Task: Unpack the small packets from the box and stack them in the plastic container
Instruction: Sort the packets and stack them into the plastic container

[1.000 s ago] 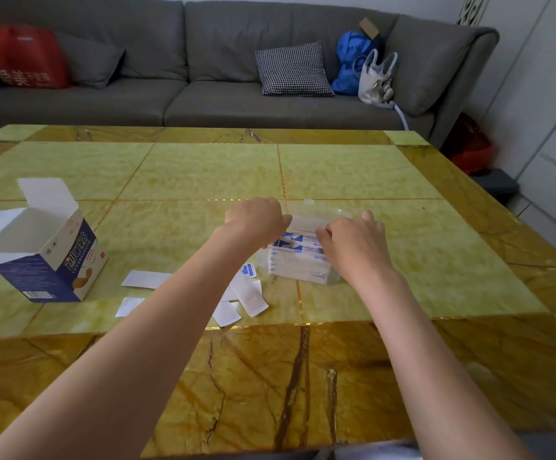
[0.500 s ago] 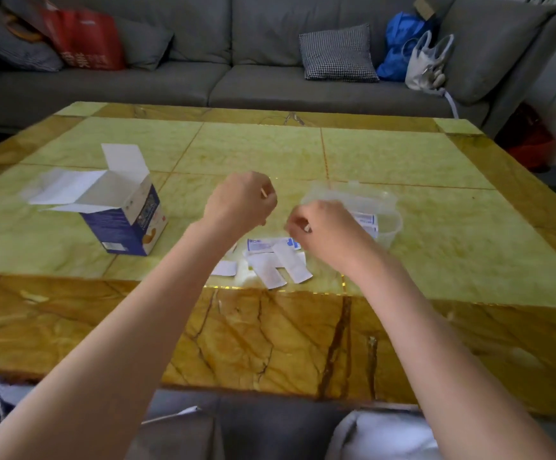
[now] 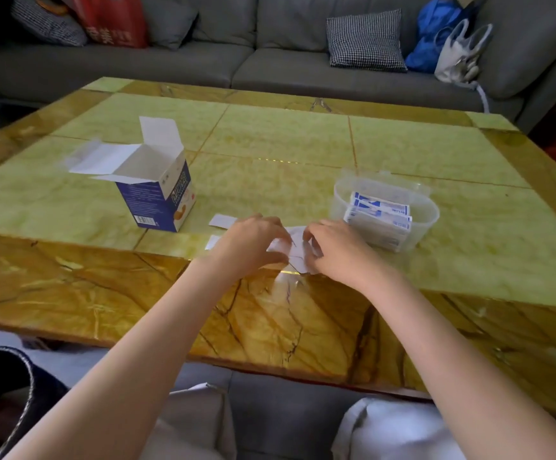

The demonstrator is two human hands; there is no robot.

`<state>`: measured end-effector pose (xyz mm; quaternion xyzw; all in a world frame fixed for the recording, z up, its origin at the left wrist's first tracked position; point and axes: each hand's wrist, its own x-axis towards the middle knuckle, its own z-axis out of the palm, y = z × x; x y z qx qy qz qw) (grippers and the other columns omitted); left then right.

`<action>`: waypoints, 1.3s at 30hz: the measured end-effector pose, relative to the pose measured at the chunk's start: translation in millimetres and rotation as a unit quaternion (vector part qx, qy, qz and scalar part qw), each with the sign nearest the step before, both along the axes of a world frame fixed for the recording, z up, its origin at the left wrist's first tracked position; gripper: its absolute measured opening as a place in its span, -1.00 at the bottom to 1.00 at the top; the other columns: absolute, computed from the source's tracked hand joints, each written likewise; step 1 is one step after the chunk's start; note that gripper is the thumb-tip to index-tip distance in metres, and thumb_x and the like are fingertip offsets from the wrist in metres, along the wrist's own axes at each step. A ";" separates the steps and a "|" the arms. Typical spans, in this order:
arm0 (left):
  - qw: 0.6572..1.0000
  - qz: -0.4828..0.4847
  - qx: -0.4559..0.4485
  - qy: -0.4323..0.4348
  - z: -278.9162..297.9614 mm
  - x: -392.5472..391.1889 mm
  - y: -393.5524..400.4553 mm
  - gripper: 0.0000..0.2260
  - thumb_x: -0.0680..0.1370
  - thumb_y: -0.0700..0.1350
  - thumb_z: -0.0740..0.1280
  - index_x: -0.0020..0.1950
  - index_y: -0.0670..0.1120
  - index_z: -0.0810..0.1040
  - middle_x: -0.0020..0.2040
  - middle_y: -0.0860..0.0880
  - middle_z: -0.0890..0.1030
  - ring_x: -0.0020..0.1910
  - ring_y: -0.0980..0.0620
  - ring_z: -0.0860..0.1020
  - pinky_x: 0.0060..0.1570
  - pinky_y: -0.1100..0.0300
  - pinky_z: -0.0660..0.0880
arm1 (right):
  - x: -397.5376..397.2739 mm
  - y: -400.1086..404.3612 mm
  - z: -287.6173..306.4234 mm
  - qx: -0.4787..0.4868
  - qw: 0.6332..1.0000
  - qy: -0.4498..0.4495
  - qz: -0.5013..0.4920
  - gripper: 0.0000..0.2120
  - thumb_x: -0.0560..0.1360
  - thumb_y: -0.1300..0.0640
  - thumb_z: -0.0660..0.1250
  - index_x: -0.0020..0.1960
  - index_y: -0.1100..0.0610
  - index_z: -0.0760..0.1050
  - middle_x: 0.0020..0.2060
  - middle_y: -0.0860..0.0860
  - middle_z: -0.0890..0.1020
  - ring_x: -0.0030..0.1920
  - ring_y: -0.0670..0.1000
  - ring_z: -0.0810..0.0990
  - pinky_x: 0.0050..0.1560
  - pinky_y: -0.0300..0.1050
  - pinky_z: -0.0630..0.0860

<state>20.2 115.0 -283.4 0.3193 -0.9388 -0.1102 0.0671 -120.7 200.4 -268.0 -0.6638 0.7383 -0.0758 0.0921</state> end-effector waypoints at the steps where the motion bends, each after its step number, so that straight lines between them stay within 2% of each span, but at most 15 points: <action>1: 1.000 0.000 -0.019 0.006 -0.7 -2.8 0.1 -0.75 0.48 0.00 0.37 0.15 0.02 0.57 0.10 0.05 0.56 0.08 -0.01 0.48 0.06 0.14 0.41 | 0.4 0.4 -0.2 0.023 1.000 -0.006 0.000 -0.69 0.51 0.02 0.25 0.21 0.11 0.41 0.12 0.04 0.47 0.20 0.12 0.40 0.13 -0.03 0.40; 3: 0.999 -0.004 -0.041 0.031 -2.5 -8.3 0.4 -0.77 0.49 0.01 0.35 0.12 0.01 0.59 0.03 0.03 0.58 0.03 -0.01 0.49 0.01 0.16 0.38 | 2.2 1.7 -2.1 0.060 0.998 -0.001 -0.002 -0.50 0.47 -0.16 0.27 0.31 0.08 0.34 0.24 0.03 0.39 0.29 0.11 0.31 0.24 0.02 0.33; 5: 0.998 -0.002 -0.033 0.053 -4.1 -11.8 -0.4 -0.81 0.51 -0.03 0.33 0.08 -0.02 0.62 -0.02 0.00 0.59 0.00 -0.04 0.51 -0.02 0.15 0.39 | 4.8 3.1 -3.2 0.059 0.998 0.007 -0.009 -0.44 0.45 -0.19 0.30 0.32 0.08 0.32 0.26 0.03 0.36 0.30 0.10 0.28 0.22 -0.01 0.32; 8: 0.998 0.007 -0.005 0.059 -4.3 -11.3 -1.8 -0.84 0.51 -0.07 0.32 0.05 -0.03 0.63 -0.03 -0.04 0.59 -0.01 -0.07 0.51 -0.01 0.12 0.42 | 6.9 3.6 -2.9 0.005 1.000 -0.014 -0.026 -0.62 0.48 0.04 0.32 0.24 0.14 0.37 0.18 0.06 0.38 0.21 0.09 0.39 -0.02 -0.16 0.33; 12: 0.995 0.025 0.072 0.070 -0.2 -3.0 1.6 -0.68 0.47 -0.03 0.37 0.22 -0.02 0.54 0.09 -0.07 0.53 0.09 -0.08 0.49 0.10 0.14 0.39 | 11.9 4.6 -3.7 -0.031 0.999 -0.008 -0.040 -0.75 0.47 0.19 0.29 0.14 0.15 0.41 0.12 0.06 0.39 0.10 0.10 0.45 -0.26 -0.22 0.20; 16: 0.998 0.035 0.054 -0.008 5.4 2.1 5.2 -0.55 0.44 0.01 0.40 0.32 0.05 0.44 0.16 -0.02 0.49 0.15 -0.04 0.47 0.15 0.08 0.37 | 12.1 3.7 -4.9 -0.100 0.994 0.046 -0.028 -0.84 0.51 0.22 0.20 0.07 0.15 0.46 0.00 0.08 0.56 -0.01 0.12 0.54 -0.27 -0.14 0.30; 19: 0.997 0.056 0.033 0.052 9.3 4.9 6.3 -0.67 0.49 -0.05 0.36 0.26 0.00 0.51 0.09 -0.05 0.54 0.08 -0.07 0.50 0.08 0.09 0.42 | 7.5 0.8 4.4 -0.133 0.987 -0.069 -0.057 -0.83 0.51 0.23 0.21 0.00 0.13 0.56 -0.15 0.05 0.65 -0.29 0.02 0.56 -0.31 -0.10 0.51; 21: 0.985 0.076 0.064 0.141 15.9 6.4 6.0 -0.76 0.51 -0.08 0.34 0.17 -0.05 0.58 0.01 0.00 0.57 -0.06 0.03 0.53 -0.08 0.34 0.43 | 4.3 -0.8 12.8 -0.136 0.971 -0.180 -0.075 -0.82 0.49 0.26 0.24 -0.02 0.12 0.60 -0.21 0.03 0.65 -0.42 -0.06 0.51 -0.34 -0.22 0.49; 22: 0.975 0.087 0.095 0.179 19.8 6.8 6.2 -0.80 0.52 -0.09 0.34 0.11 -0.06 0.61 -0.05 0.03 0.58 -0.17 0.10 0.51 -0.21 0.46 0.38 | 2.8 -0.6 15.8 -0.133 0.960 -0.230 -0.087 -0.82 0.48 0.28 0.25 -0.04 0.09 0.59 -0.24 0.01 0.63 -0.44 -0.08 0.50 -0.37 -0.28 0.46; 24: 0.948 0.109 0.173 0.244 26.1 6.0 7.1 -0.89 0.52 -0.12 0.33 -0.02 -0.04 0.65 -0.20 0.04 0.61 -0.33 0.14 0.46 -0.35 0.44 0.34 | 0.7 0.2 19.3 -0.113 0.924 -0.346 -0.113 -0.82 0.48 0.31 0.28 -0.12 0.06 0.55 -0.24 0.03 0.62 -0.41 -0.04 0.55 -0.33 -0.27 0.49; 27: 0.896 0.159 0.275 0.312 33.0 4.7 10.1 -0.92 0.51 -0.18 0.35 -0.13 -0.05 0.63 -0.25 0.01 0.62 -0.33 0.13 0.50 -0.38 0.41 0.46 | -0.3 0.6 23.9 -0.095 0.850 -0.505 -0.118 -0.78 0.48 0.37 0.29 -0.16 0.06 0.52 -0.19 0.12 0.63 -0.32 0.02 0.62 -0.28 -0.20 0.58; 30: 0.846 0.189 0.357 0.347 35.8 8.5 9.4 -0.93 0.49 -0.20 0.37 -0.13 -0.05 0.63 -0.22 -0.02 0.64 -0.26 0.10 0.58 -0.27 0.38 0.55 | 0.2 -0.2 24.4 -0.120 0.848 -0.503 -0.115 -0.80 0.48 0.36 0.31 -0.16 0.06 0.54 -0.23 0.10 0.64 -0.26 0.04 0.65 -0.23 -0.16 0.63; 34: 0.856 0.185 0.356 0.326 33.5 14.5 7.7 -0.93 0.47 -0.19 0.39 -0.11 -0.03 0.63 -0.24 0.00 0.64 -0.34 0.21 0.56 -0.37 0.44 0.49 | 3.2 -3.2 20.4 -0.170 0.858 -0.465 -0.136 -0.81 0.48 0.29 0.33 -0.21 0.02 0.52 -0.27 0.10 0.65 -0.23 0.10 0.66 -0.11 0.09 0.61; 37: 0.855 0.200 0.347 0.330 33.8 19.5 5.1 -0.90 0.47 -0.18 0.40 -0.03 -0.08 0.63 -0.26 0.03 0.64 -0.43 0.32 0.56 -0.44 0.49 0.43 | 2.7 -4.5 23.9 -0.222 0.852 -0.450 -0.153 -0.82 0.47 0.26 0.35 -0.26 0.06 0.47 -0.36 0.05 0.62 -0.47 -0.13 0.55 -0.37 -0.12 0.50; 39: 0.850 0.215 0.345 0.335 34.7 24.1 3.2 -0.91 0.48 -0.19 0.39 -0.04 -0.09 0.61 -0.26 0.04 0.64 -0.43 0.31 0.57 -0.44 0.49 0.44 | 2.2 -5.0 27.9 -0.241 0.832 -0.472 -0.165 -0.82 0.47 0.28 0.34 -0.26 0.09 0.45 -0.39 0.06 0.60 -0.54 -0.18 0.50 -0.46 -0.24 0.39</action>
